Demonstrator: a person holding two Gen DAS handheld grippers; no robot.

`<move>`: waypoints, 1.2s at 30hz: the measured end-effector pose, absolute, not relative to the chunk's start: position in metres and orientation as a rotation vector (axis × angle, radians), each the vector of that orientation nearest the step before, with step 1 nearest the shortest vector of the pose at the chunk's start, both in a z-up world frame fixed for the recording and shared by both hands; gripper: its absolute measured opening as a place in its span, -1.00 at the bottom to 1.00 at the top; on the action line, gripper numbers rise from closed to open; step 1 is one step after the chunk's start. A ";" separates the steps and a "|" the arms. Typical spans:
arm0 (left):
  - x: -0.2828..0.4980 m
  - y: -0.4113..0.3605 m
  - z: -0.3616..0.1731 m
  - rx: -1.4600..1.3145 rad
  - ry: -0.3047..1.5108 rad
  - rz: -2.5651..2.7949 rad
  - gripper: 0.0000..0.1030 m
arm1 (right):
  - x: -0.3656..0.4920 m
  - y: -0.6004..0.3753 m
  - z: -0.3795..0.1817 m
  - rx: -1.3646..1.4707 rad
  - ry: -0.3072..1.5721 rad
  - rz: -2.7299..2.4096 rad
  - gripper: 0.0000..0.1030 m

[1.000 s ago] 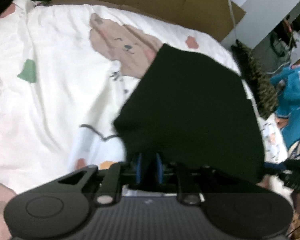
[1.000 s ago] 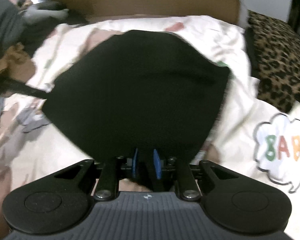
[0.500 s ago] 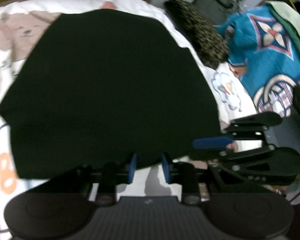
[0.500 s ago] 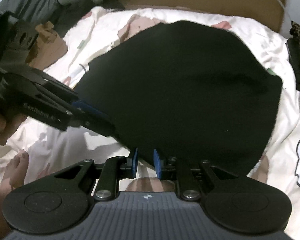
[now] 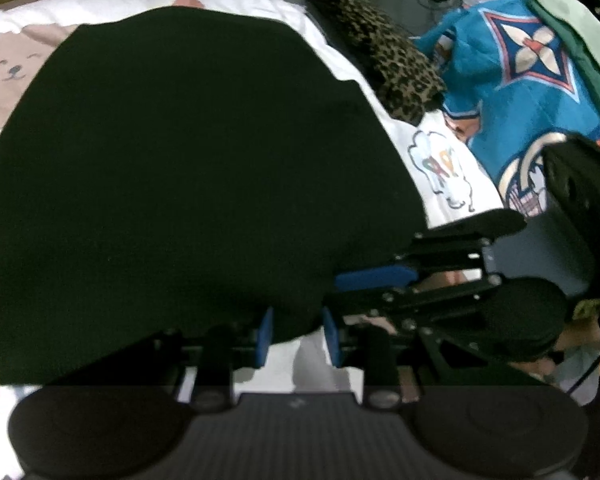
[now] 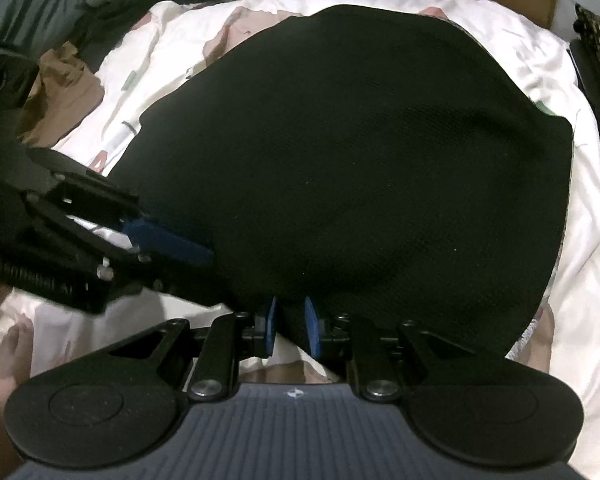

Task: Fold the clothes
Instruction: 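Lift the black hoodie bundle off the duvet with both grippers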

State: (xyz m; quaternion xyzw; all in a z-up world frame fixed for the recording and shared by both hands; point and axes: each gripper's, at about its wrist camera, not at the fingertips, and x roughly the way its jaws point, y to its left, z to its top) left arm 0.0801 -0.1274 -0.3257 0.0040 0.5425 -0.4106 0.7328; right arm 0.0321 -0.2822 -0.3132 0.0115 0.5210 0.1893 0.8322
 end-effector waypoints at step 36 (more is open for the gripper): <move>0.119 0.003 -0.318 -0.160 1.203 -0.473 -0.47 | 0.012 -0.369 -0.311 0.161 1.106 0.173 -0.73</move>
